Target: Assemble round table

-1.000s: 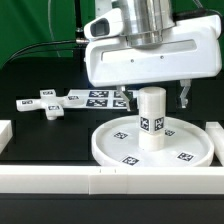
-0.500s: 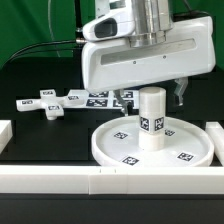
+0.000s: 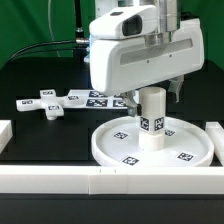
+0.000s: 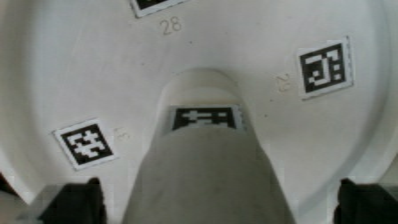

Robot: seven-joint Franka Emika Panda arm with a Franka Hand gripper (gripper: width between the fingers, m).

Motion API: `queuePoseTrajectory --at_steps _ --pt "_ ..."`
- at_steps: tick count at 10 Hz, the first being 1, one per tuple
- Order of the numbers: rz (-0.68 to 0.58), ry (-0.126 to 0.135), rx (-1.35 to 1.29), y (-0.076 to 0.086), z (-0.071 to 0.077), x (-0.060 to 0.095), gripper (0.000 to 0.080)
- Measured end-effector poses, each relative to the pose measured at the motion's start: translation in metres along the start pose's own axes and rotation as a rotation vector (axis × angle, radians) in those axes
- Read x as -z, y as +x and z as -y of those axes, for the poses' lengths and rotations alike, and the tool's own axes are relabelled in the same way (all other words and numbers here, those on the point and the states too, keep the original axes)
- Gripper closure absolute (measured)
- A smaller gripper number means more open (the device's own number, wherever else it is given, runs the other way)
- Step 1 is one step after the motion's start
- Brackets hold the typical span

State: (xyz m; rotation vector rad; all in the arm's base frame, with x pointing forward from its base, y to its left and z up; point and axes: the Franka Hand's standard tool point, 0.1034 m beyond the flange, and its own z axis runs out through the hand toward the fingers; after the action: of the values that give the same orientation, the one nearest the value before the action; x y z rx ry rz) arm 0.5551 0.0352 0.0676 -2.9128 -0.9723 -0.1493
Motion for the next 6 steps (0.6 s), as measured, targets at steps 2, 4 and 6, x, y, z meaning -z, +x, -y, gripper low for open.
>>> queuePoseTrajectory --at_steps 2,4,6 --pt "0.006 -0.004 0.116 -0.0017 -0.0017 -0.0003 0.0151" --pt "0.03 -0.018 0.363 -0.0022 -0.0021 -0.0005 0.0151" --pt "0.062 -0.021 0.562 0.0031 -0.0035 -0.0007 0.0151"
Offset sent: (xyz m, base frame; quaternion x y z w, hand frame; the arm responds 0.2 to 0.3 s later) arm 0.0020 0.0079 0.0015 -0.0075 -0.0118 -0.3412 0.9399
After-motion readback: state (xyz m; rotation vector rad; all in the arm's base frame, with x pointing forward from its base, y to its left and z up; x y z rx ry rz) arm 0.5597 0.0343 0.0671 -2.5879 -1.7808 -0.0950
